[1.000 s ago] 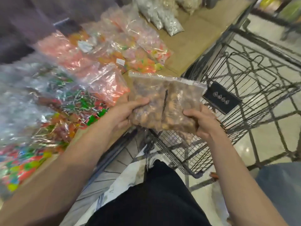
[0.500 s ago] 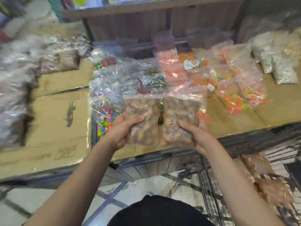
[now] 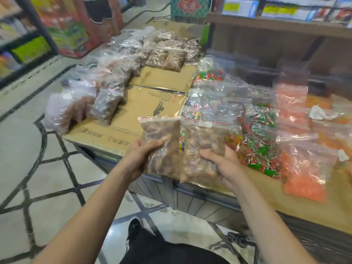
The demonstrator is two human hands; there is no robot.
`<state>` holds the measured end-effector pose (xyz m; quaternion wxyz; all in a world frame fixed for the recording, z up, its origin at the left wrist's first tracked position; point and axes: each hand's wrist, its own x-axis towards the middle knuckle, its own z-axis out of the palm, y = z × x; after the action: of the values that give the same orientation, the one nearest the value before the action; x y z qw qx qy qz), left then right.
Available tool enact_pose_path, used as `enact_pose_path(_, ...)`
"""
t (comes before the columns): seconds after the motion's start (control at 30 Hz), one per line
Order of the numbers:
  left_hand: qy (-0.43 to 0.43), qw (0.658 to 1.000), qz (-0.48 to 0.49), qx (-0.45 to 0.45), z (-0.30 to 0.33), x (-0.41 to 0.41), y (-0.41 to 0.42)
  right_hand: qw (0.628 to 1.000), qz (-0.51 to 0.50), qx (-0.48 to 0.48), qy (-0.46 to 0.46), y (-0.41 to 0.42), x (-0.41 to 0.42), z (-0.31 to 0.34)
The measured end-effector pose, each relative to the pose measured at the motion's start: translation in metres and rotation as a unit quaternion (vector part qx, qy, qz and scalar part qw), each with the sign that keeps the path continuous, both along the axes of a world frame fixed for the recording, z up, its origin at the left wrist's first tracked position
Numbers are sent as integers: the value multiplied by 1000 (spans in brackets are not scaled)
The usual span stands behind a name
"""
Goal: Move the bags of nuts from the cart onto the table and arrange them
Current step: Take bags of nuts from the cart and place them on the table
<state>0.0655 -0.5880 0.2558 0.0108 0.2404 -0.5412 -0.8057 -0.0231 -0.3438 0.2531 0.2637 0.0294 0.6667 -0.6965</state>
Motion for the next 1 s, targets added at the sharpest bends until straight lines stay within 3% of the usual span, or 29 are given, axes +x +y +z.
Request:
enact_pose_path(0.23,6,1000,3,0,-3,4,-122,1000,31,2,-2,-118,-3,2)
enact_pose_path(0.53,26,999,-11,-26,-2,-29,-264,999,-25,-28,-27,-248,-8,10)
enact_pose_path(0.83,-7,999,-37,-9,0,-117,-303,997,-55,-41,-41,-283,-59,2)
enact_pose_path(1.0,-41,999,-29,-19,-2,-192,-306,997,-69,39,18,-307,-115,-9)
